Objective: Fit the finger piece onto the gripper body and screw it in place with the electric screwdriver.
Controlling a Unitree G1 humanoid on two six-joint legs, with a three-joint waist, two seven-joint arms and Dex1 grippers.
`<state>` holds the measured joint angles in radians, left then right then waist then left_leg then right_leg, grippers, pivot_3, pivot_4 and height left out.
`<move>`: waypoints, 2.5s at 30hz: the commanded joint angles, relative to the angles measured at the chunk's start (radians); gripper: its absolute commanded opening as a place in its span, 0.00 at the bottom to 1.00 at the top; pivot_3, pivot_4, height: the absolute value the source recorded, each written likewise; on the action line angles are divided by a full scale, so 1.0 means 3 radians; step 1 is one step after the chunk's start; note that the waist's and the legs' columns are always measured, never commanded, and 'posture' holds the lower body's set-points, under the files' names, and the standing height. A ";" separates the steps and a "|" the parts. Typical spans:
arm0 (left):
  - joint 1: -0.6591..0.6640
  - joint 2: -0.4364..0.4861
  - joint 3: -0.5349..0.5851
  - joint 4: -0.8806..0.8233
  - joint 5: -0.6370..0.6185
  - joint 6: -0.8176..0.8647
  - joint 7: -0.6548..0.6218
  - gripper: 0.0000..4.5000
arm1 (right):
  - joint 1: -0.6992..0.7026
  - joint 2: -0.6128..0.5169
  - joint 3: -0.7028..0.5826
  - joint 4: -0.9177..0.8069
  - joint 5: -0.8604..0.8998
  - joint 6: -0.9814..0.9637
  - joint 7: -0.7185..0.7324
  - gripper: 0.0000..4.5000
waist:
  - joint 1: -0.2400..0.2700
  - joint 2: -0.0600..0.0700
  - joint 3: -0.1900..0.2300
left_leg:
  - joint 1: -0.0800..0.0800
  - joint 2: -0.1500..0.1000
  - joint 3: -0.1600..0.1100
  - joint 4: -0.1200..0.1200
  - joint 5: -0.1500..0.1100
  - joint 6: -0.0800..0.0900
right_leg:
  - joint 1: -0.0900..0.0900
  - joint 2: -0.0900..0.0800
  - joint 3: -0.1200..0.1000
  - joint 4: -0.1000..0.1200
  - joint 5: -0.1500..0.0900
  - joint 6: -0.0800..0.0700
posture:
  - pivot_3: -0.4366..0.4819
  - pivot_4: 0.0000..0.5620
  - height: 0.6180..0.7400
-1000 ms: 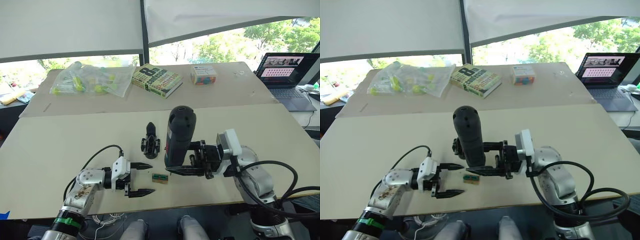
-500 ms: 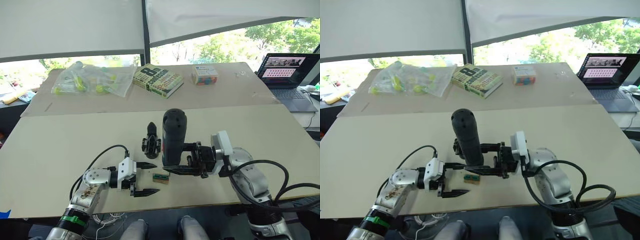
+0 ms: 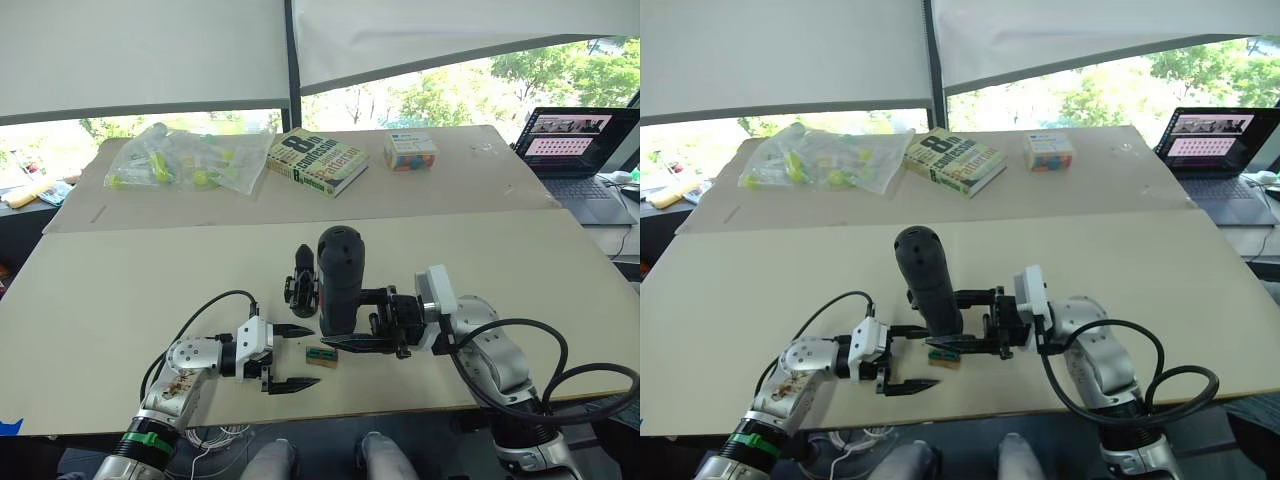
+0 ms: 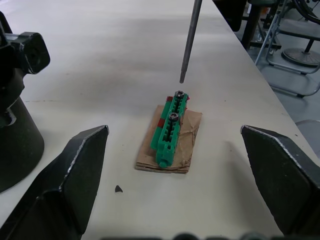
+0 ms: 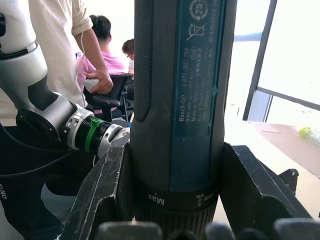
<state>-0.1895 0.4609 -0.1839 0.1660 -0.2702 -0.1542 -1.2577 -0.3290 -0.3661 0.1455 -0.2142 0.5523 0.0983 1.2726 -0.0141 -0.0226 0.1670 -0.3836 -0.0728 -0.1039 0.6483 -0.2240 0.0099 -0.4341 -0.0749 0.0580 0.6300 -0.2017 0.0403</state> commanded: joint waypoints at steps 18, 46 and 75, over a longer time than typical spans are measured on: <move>0.0042 -0.0020 -0.0074 0.0052 0.0035 0.0001 0.0006 1.00 | -0.0077 0.0069 0.0013 -0.0018 -0.0044 -0.0135 -0.0033 0.43 | 0.0002 0.0000 0.0000 | 0.0003 0.0000 0.0000 0.0000 0.0000 0.0000 | 0.0003 0.0000 0.0000 -0.0001 0.0000 0.0000 | 0.48 0.27 1.00; 0.0130 -0.0022 -0.0095 0.0044 0.0022 -0.0048 0.0031 1.00 | -0.0121 0.0038 0.0049 -0.0027 -0.0119 -0.0259 0.0021 0.43 | -0.0002 0.0000 -0.0001 | 0.0028 0.0000 0.0000 -0.0003 -0.0001 -0.0001 | 0.0029 0.0000 -0.0001 -0.0006 -0.0001 0.0002 | 0.48 0.27 1.00; 0.0101 -0.0027 -0.0106 0.0092 0.0012 -0.0052 0.0013 1.00 | -0.0133 0.0085 0.0113 0.0063 -0.0274 -0.0369 -0.0038 0.43 | -0.0001 0.0000 -0.0001 | 0.0031 0.0000 0.0000 -0.0004 -0.0002 -0.0001 | 0.0032 0.0000 -0.0001 -0.0007 -0.0002 0.0003 | 0.48 0.27 1.00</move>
<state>-0.1736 0.4586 -0.1924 0.1714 -0.2763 -0.1726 -1.2461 -0.3401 -0.3507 0.1870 -0.1711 0.4530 0.0258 1.2652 -0.0145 -0.0225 0.1668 -0.3743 -0.0728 -0.1039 0.6470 -0.2245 0.0097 -0.4245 -0.0749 0.0577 0.6278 -0.2024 0.0412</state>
